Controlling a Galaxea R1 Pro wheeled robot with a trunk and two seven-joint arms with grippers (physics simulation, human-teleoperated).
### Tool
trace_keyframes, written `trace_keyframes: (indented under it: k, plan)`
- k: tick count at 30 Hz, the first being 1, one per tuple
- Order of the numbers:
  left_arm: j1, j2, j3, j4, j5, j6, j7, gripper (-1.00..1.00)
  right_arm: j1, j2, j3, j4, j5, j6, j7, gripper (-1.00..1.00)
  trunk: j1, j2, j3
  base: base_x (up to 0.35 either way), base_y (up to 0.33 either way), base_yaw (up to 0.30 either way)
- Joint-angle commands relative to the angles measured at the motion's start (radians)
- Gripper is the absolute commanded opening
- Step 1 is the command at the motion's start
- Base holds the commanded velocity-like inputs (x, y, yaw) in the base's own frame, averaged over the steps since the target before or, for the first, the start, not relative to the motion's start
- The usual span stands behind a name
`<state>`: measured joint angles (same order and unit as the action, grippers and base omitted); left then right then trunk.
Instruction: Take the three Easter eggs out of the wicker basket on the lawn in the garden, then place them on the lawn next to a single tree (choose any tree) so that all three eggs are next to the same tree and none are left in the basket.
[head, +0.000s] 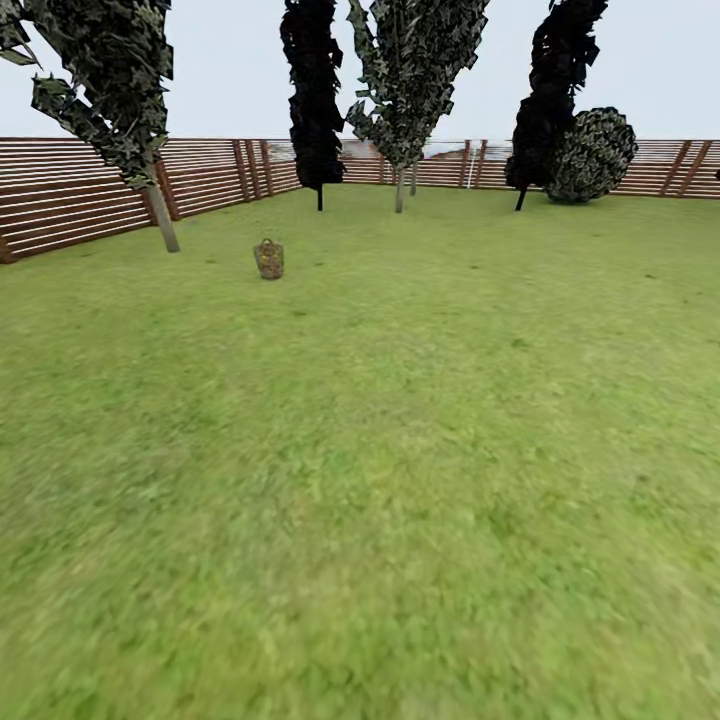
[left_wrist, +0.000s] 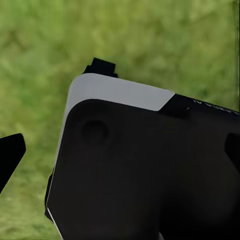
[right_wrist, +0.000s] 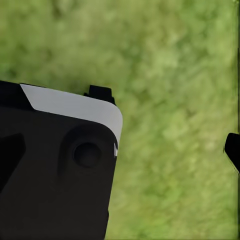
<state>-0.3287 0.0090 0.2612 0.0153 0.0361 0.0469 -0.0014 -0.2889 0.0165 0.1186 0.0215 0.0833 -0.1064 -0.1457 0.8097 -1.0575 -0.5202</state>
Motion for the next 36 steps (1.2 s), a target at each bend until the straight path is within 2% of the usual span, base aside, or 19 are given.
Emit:
trace_keyframes:
  k: [1,23,36]
  plan:
    - [-0.001,0.0,0.003,0.002,0.004,0.002,0.0,1.0,-0.001,0.0,0.004,0.002,0.009,-0.002,-0.006,1.0,0.001,0.0,-0.001,0.324,-0.091,0.0]
    - [-0.001,0.0,0.003,0.002,0.004,0.001,0.0,1.0,-0.001,-0.007,0.005,0.005,0.012,-0.001,-0.005,1.0,0.001,0.0,-0.001,0.324,-0.09,0.0]
    - [-0.001,0.0,0.003,0.002,0.004,0.002,0.0,1.0,-0.001,-0.001,0.004,-0.001,0.005,-0.021,-0.006,1.0,0.001,0.0,-0.001,0.324,-0.09,0.046]
